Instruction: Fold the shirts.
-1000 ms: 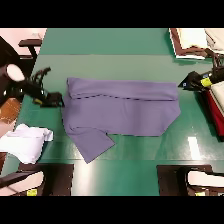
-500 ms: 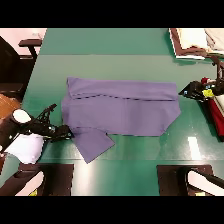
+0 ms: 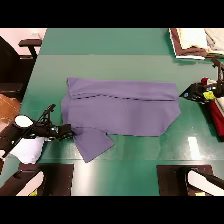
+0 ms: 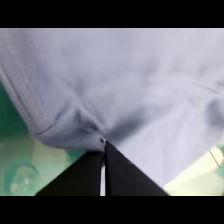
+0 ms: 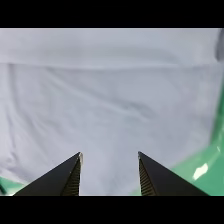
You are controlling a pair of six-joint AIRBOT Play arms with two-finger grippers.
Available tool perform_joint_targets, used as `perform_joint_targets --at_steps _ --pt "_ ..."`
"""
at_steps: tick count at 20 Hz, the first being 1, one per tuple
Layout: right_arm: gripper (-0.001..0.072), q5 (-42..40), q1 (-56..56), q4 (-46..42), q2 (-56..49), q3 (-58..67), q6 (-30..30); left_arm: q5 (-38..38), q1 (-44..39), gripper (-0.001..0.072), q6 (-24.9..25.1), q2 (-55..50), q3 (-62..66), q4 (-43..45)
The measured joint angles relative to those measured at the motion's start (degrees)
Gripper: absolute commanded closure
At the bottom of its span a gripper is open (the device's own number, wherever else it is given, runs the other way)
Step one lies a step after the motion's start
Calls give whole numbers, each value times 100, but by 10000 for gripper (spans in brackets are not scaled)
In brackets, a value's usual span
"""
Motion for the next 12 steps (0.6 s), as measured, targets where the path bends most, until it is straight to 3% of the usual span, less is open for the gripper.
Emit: perform_joint_targets --at_steps 2,3,4,7,10,12 --pt "289 195 -157 -166 11 -173 50 -160 -2 684 111 0 70 -144" --pt "172 273 -256 -238 13 -343 87 -229 -2 684 155 2 116 -177" --pt "148 326 -356 -271 13 -595 103 -284 0 684 181 2 166 -201" --pt "162 264 -498 -275 -17 -1464 138 -367 0 684 240 0 286 -254" --pt "280 -199 -341 37 -164 -2144 107 -426 0 684 262 0 339 -280" --pt "454 -527 -105 232 -313 -2350 76 -470 0 684 267 0 352 -284"
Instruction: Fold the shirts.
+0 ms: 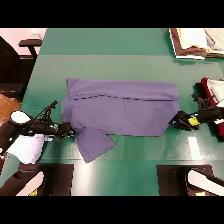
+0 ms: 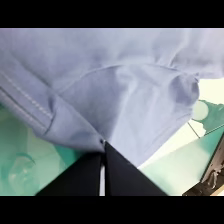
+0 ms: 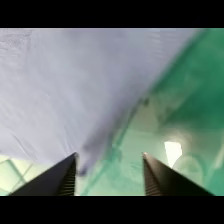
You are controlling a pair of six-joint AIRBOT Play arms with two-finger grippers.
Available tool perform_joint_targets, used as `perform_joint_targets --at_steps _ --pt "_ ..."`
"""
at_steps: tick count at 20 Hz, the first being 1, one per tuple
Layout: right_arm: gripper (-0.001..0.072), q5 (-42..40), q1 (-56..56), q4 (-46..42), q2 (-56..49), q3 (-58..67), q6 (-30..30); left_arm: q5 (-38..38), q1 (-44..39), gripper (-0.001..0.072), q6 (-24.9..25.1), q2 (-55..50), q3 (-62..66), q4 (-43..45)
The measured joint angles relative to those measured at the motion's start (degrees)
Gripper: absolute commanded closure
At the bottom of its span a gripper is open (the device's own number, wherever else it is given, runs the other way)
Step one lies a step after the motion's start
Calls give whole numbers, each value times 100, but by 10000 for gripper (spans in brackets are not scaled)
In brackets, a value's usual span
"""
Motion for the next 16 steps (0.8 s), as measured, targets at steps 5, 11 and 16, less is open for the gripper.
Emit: perform_joint_targets --at_steps 5,11,16 --pt "695 -321 389 129 -48 52 -111 -350 0 686 0 142 94 181" --pt "696 704 214 -592 1119 146 -157 -1233 -2 686 -542 1248 297 522" --pt "696 1029 396 -973 1738 192 -37 -1637 -2 686 -745 1556 1038 673"
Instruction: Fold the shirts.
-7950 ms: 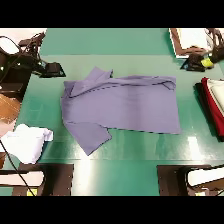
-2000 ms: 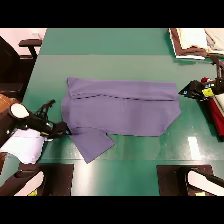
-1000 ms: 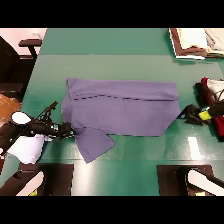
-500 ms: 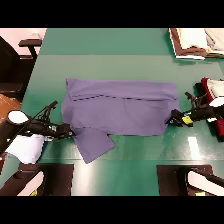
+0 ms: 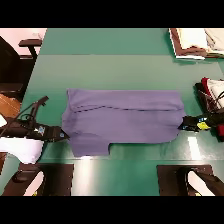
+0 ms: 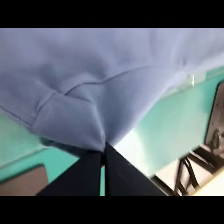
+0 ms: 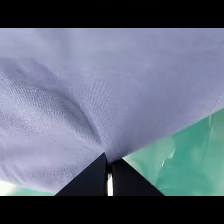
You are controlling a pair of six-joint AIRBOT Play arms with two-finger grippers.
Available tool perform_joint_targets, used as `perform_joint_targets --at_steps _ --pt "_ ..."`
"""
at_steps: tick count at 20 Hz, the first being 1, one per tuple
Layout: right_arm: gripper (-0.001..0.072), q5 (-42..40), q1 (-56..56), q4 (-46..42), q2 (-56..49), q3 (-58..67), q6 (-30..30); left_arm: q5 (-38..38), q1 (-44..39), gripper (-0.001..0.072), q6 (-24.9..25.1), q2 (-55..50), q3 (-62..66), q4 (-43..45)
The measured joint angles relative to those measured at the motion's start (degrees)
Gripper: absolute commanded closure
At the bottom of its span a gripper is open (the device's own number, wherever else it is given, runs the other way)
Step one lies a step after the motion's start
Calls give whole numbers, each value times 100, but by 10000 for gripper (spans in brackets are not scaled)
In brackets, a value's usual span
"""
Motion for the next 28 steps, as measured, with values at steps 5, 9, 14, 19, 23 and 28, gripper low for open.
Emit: perform_joint_targets --at_steps 5,9,14,19,23,28 --pt "696 -249 551 -92 -750 868 157 756 0 685 350 -721 704 136" --pt "696 -361 800 -116 -1755 2041 304 1390 0 684 691 -2105 1657 168" --pt "636 -391 874 -116 -2922 3296 391 1906 0 680 929 -3882 2994 125" --pt "301 -374 713 114 -3875 4402 291 2271 2 166 960 -4756 3595 52" --pt "241 -50 188 485 -4094 4634 -37 2081 0 527 953 -4927 3912 -17" --pt "98 0 -789 643 -3895 3825 -348 1482 -20 682 957 -4981 4068 -188"
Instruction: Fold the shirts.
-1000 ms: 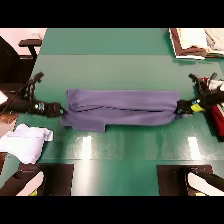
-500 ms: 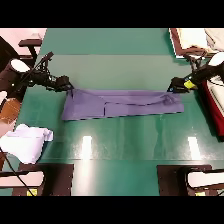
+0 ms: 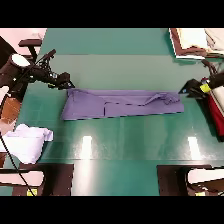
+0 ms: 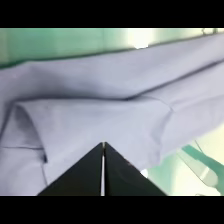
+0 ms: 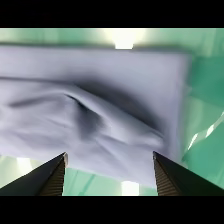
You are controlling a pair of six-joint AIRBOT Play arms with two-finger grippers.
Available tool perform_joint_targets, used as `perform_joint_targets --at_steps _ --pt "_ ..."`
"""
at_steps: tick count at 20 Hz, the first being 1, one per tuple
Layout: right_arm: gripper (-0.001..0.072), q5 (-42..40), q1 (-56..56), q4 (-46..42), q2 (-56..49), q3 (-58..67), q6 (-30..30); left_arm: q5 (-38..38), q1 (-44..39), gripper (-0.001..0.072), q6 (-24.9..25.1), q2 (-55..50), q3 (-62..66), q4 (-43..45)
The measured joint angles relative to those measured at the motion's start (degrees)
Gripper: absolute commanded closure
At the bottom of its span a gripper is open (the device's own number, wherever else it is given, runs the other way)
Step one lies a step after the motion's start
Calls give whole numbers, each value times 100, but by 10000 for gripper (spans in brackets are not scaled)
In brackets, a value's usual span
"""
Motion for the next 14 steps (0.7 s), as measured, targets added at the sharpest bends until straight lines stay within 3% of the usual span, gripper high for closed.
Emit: perform_joint_targets --at_steps 6,9,11,12,14 --pt "133 -199 -817 756 -356 -850 -498 136 -675 683 -7 -9 33 -142" --pt "295 -302 -802 1235 -562 -960 -697 562 -1200 683 -199 -42 33 -173" --pt "602 -448 -664 1340 -647 -986 -809 892 -1554 683 -321 -103 33 -177" --pt "697 -490 -590 1322 -673 -966 -883 1045 -1716 683 -389 -155 35 -177" --pt "696 -527 -457 1403 -678 -802 -990 1360 -2033 684 -540 -315 68 -184"
